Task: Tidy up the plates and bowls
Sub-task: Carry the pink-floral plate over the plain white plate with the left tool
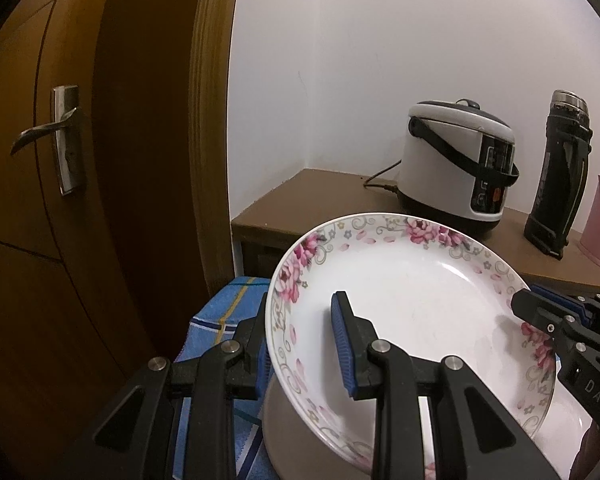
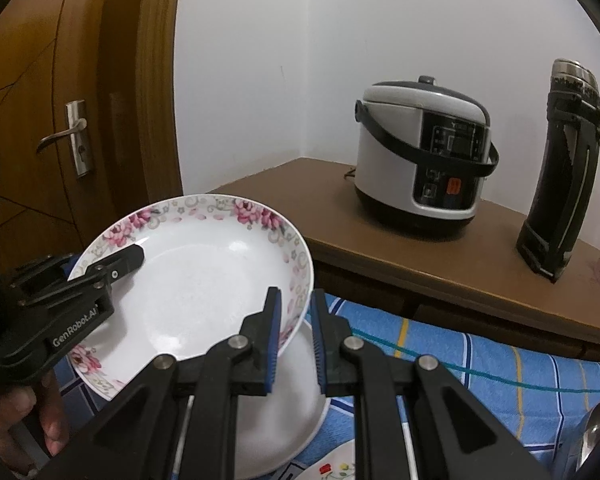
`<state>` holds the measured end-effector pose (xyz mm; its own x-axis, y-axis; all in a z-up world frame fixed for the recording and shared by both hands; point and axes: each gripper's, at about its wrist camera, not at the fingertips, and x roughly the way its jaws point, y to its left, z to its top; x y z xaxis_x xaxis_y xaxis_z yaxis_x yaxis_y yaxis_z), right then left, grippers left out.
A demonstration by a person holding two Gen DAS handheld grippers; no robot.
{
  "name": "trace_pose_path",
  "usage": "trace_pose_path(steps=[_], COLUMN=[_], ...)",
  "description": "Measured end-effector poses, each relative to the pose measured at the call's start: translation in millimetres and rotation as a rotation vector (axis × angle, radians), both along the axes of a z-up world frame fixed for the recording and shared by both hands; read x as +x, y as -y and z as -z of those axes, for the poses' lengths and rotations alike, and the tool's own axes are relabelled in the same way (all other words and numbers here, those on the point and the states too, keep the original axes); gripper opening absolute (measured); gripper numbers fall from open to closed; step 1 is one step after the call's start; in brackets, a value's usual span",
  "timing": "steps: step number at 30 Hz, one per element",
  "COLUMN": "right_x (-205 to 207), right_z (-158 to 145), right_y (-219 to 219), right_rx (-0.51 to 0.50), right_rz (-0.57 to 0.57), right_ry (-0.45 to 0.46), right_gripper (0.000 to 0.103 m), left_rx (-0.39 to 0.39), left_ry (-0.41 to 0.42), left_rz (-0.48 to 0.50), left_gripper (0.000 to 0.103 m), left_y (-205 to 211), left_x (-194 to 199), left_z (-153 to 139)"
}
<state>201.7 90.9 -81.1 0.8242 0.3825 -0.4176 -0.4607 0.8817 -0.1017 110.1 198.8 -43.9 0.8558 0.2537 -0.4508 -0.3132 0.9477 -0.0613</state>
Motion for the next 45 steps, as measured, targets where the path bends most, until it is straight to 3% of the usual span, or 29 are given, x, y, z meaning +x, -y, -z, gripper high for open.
trace_pose_path(steps=[45], right_x=[19.4], right_z=[18.6], right_y=[-8.3], right_rx=[-0.183], right_rz=[0.014], right_ry=[-0.203], right_gripper=[0.016], left_rx=[-0.030], left_ry=[-0.193], left_rz=[0.053], left_gripper=[0.030], left_y=[-3.0], left_x=[22.7], left_z=[30.6])
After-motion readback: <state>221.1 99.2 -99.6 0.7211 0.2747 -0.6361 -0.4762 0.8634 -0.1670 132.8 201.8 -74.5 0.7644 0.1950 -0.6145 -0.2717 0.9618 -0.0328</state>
